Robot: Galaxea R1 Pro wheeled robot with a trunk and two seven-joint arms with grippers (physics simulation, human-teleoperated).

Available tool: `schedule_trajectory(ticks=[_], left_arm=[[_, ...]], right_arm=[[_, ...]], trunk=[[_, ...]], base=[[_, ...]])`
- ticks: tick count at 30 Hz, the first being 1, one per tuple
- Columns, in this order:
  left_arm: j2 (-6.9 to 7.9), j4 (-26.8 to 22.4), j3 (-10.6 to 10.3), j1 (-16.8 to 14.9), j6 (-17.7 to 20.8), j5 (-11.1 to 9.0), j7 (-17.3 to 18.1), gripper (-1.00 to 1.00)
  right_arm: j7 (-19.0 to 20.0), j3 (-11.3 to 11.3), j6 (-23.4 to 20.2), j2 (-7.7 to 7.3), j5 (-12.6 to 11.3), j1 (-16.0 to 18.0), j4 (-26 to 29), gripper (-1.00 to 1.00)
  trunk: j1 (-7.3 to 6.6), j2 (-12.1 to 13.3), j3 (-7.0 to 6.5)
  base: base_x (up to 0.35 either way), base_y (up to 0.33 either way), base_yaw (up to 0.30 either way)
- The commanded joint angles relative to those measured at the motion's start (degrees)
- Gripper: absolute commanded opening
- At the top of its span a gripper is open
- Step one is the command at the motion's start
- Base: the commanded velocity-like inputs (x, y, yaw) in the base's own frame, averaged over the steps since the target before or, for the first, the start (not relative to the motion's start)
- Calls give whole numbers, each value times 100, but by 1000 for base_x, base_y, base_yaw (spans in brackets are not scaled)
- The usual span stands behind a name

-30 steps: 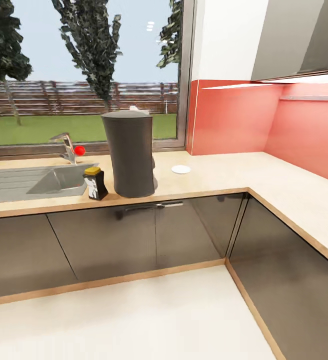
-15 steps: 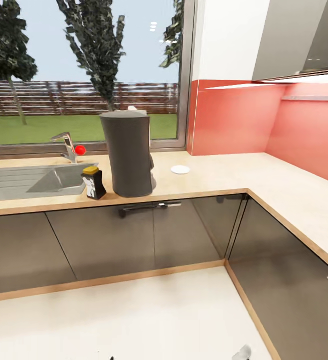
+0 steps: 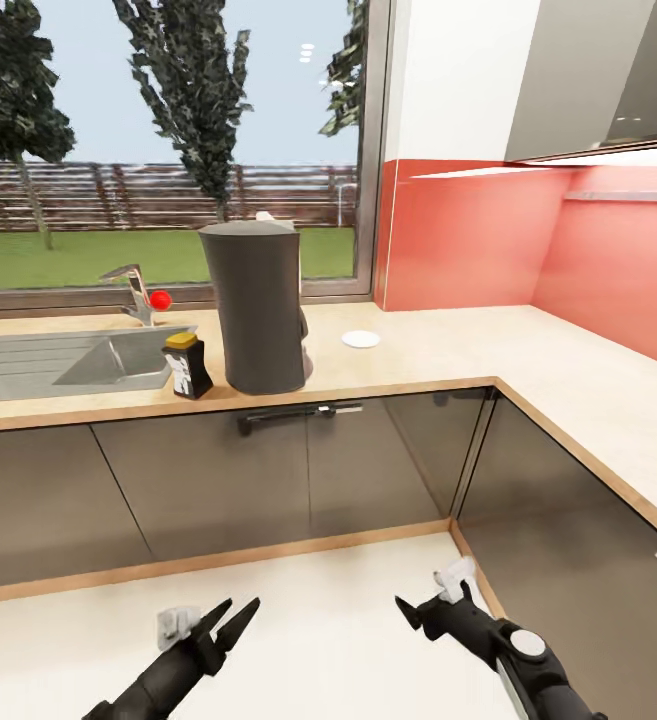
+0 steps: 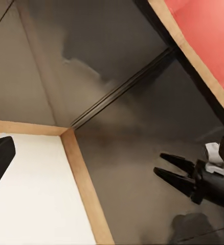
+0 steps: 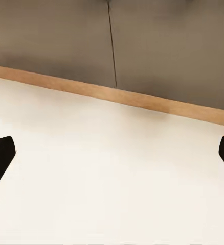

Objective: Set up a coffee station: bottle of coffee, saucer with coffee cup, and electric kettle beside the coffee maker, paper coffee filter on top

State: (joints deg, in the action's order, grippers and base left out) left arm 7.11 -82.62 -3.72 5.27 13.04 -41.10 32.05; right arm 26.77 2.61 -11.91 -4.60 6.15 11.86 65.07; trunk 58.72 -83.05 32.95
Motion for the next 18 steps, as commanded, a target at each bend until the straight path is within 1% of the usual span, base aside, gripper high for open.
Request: schedule_trajectory(ticks=[1, 2, 3, 4, 5, 6, 7, 8, 10, 11, 13, 14, 15, 17, 18], left_arm=[[-59, -151, -5, -1, 143, -57, -99, 100], [-130, -258, -7, -1, 242, -58, -172, 100], [-288, -415, -10, -7, 468, -60, -277, 100], [-380, -471, -11, -21, 595, -61, -317, 100], [-707, -580, -13, -158, 983, -63, -407, 100], [-1086, -633, -14, -454, 1306, -59, -468, 100], [-1355, -659, -16, -787, 1557, -58, -529, 100], [-1496, -668, -29, -1028, 1721, -57, -590, 100], [-1623, -675, -81, -1262, 1863, -56, -697, 100], [-1710, -679, -189, -1484, 1963, -58, -863, 100], [-1710, -681, -345, -1706, 2027, -60, -1081, 100], [-1710, -683, -502, -1945, 2068, -62, -1312, 100], [-1710, -681, -690, -2489, 2118, -69, -1671, 100], [-1710, -654, -769, -3060, 2233, -73, -1922, 100], [-1710, -644, -782, -3208, 2279, -75, -1987, 100]], right_arm=[[43, 2, -182, -3, 47, 2, 247, 100], [60, 4, -338, -4, 34, 7, 463, 100], [81, 5, -646, -3, 17, 31, 895, 100], [88, 5, -809, -3, 12, 67, 1107, 100], [103, 4, -1321, -11, 2, 282, 1621, 100], [110, 3, -1852, -47, 0, 676, 1925, 100], [118, -4, -2316, -124, 0, 1123, 2079, 100], [121, -8, -2625, -235, 0, 1437, 2136, 100], [123, -10, -2929, -364, 0, 1777, 2173, 100], [125, -12, -3218, -487, 0, 2127, 2198, 100], [125, -13, -3482, -606, 3, 2458, 2212, 100], [123, -14, -3723, -721, 5, 2772, 2222, 100], [118, -14, -4128, -904, 26, 3373, 2218, 100], [113, -9, -4369, -996, 50, 3909, 2155, 100], [112, -9, -4403, -1014, 58, 4036, 2125, 100]], trunk=[[0, -3, 5], [0, -3, 5], [0, -3, 5], [0, -3, 5], [0, -3, 5], [0, -3, 5], [0, -3, 5], [0, -3, 5], [0, -3, 5], [0, -3, 5], [0, -3, 5], [0, -3, 5], [0, -3, 5], [0, -3, 5], [0, -3, 5]], base=[[0, 0, 0], [0, 0, 0], [0, 0, 0], [0, 0, 0], [0, 0, 0], [0, 0, 0], [0, 0, 0], [0, 0, 0], [0, 0, 0], [0, 0, 0], [0, 0, 0], [0, 0, 0], [0, 0, 0], [0, 0, 0], [0, 0, 0]])
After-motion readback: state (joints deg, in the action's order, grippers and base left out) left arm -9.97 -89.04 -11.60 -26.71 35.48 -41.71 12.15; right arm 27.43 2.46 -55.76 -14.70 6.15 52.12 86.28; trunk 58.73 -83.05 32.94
